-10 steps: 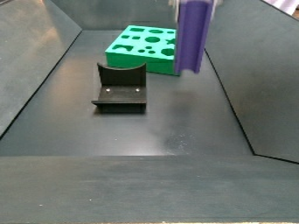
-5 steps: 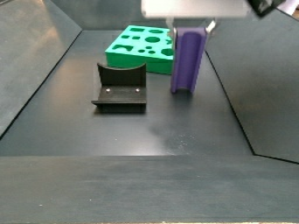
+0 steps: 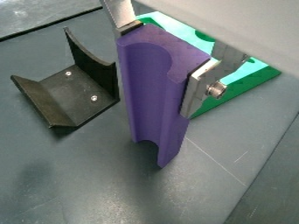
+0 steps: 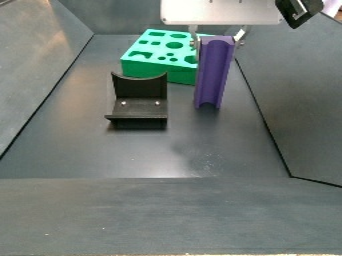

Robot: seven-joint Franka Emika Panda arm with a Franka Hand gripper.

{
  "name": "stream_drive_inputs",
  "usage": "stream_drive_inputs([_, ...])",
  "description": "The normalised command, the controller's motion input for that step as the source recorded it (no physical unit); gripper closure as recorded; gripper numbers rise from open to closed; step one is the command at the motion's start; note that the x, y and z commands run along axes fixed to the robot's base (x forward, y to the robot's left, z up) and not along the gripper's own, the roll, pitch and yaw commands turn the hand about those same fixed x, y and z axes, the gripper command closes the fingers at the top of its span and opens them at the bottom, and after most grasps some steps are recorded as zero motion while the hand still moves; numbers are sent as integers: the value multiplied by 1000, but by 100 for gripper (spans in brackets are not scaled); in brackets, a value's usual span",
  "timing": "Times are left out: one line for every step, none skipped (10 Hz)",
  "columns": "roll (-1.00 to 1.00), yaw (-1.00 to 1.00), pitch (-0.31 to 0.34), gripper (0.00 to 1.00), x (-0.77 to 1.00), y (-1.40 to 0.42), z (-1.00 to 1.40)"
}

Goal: Pick up the arch object. Move up. Place the arch object on the fixture. Regrasp the arch object. Rotate the arch object. Move to above the board. Insert the arch object.
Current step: Rotate the arch object.

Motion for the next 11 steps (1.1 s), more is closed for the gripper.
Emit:
stream_drive_inputs([8,-37,-10,100,-3,21,-204])
stream_drive_inputs([8,-37,-10,100,-3,21,-204])
stream_drive_inputs([8,-37,-10,100,-3,20,-204])
stream_drive_inputs([8,-37,-10,100,-3,20,-204])
stream_drive_inputs([8,-37,-10,100,-3,20,-204])
stream_drive_inputs([8,-37,-10,100,-2,20,-204])
stream_drive_inputs([208,-37,-10,0,0,0,0])
stream_drive_inputs([153,15,-14,0,0,0,1000])
stream_drive_inputs([138,17,4,0,-19,-2,1000])
stream_drive_inputs([92,21,38,0,-33,-14,916])
stream_drive_inputs([63,21,43,0,-24,-12,804])
